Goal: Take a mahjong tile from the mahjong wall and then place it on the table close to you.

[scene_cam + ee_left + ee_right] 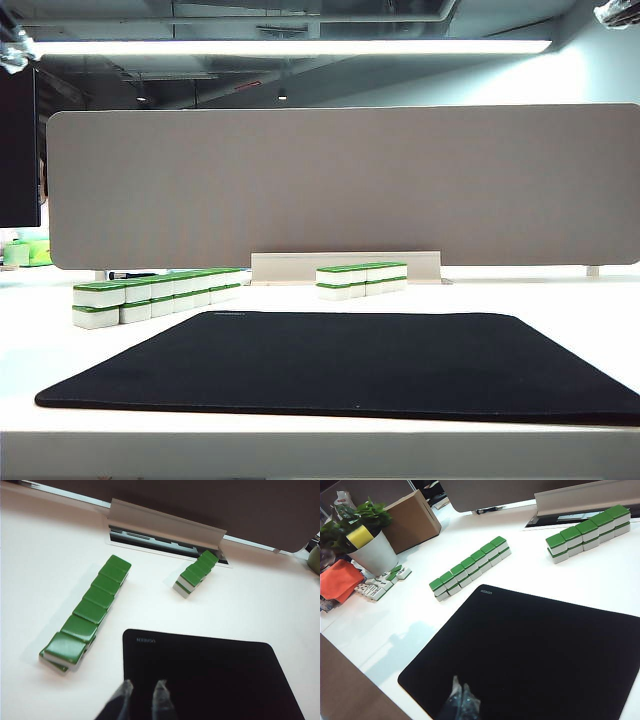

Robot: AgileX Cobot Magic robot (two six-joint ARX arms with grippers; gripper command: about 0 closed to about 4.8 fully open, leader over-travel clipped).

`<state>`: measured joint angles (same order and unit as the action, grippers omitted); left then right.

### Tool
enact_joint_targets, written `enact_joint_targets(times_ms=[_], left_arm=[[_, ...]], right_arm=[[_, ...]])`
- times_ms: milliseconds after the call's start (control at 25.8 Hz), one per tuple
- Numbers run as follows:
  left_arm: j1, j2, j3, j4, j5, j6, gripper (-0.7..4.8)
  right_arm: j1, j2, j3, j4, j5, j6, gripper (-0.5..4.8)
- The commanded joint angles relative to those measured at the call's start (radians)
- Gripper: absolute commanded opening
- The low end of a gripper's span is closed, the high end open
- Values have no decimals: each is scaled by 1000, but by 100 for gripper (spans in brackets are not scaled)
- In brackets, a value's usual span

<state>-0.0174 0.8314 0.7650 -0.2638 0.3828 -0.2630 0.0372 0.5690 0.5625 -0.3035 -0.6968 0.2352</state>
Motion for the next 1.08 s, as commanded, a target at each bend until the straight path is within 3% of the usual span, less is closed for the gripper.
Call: enact_joint_targets(times_ms=[39,465,891,1085], left_arm=[[0,68,60,8,7,27,62],[0,295,235,-49,-4,163,62],[0,624,569,-363,-13,258,62],[-9,728,714,-457,-130,315,62]], right_arm=[[1,-1,7,17,-5,-3,-1],[1,-1,7,16,-2,-3,-1],[0,-1,7,16,-1,-3,-1],[0,-1,7,16,0,-3,-1]])
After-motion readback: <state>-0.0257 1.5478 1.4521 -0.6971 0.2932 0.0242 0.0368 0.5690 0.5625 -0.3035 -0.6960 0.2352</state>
